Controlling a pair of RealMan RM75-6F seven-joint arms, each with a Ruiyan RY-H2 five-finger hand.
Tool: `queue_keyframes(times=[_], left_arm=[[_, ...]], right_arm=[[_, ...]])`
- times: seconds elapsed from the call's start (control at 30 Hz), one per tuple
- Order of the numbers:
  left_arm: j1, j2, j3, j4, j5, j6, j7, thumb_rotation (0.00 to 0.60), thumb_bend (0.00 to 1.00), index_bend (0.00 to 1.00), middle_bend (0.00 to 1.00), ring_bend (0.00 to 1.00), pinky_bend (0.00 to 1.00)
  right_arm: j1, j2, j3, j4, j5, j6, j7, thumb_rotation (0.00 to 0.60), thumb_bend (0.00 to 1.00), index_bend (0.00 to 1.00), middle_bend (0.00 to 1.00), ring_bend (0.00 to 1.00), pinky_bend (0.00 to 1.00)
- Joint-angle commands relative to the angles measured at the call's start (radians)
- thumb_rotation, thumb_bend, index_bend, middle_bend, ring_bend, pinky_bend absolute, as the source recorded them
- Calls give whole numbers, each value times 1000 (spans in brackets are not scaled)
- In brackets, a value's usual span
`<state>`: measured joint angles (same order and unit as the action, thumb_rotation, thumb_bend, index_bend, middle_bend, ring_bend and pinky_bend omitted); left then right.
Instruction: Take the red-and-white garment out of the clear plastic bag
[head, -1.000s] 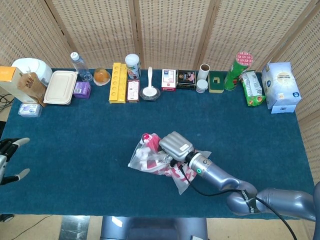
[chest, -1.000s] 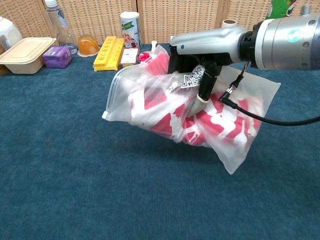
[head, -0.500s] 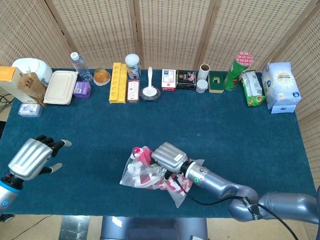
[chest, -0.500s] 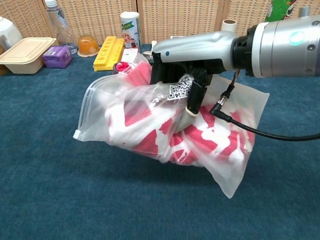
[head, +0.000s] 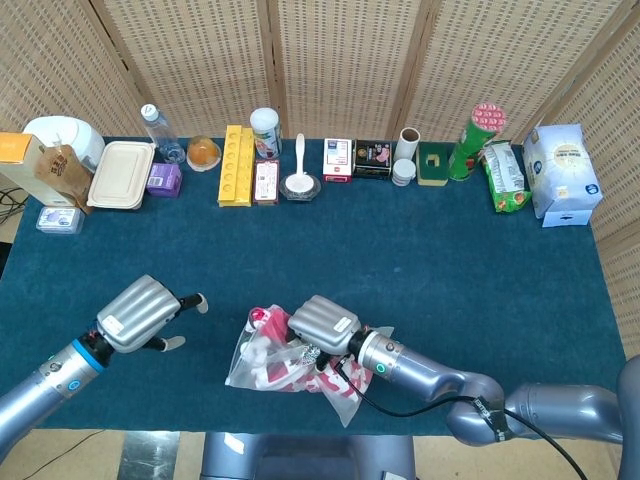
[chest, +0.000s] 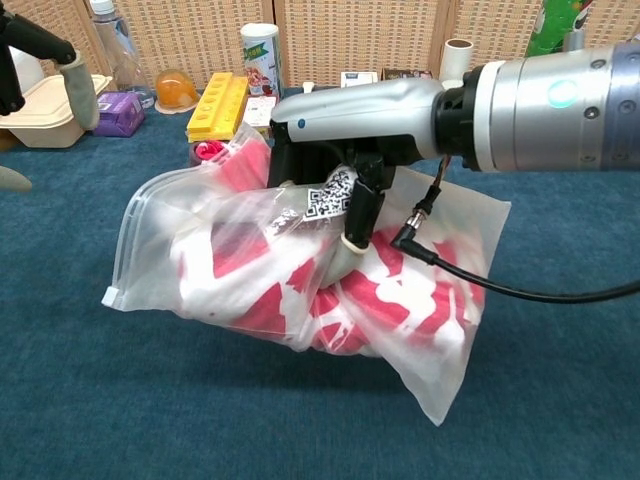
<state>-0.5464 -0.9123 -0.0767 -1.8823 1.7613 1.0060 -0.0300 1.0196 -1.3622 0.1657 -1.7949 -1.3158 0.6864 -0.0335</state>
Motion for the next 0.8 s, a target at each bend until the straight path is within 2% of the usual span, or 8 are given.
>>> queue_keyframes(times=[0.03, 0.5, 0.8], left_arm=[[-17, -13, 8, -10, 0, -14, -13, 591, 183, 412, 1000, 989, 959], [-89, -47, 43, -9, -6, -79, -126, 559, 187, 412, 1000, 992, 963], [-125, -93, 43, 12, -28, -91, -172, 556, 187, 413, 1000, 992, 962]], right_arm=[[5, -8, 2, 6, 1, -4, 7, 600, 214, 911, 920, 1000, 1000], [25, -18, 18, 19, 3, -24, 50, 600, 215, 911, 920, 1000, 1000], [26, -16, 18, 18, -13, -28, 93, 598, 215, 911, 920, 1000, 1000]])
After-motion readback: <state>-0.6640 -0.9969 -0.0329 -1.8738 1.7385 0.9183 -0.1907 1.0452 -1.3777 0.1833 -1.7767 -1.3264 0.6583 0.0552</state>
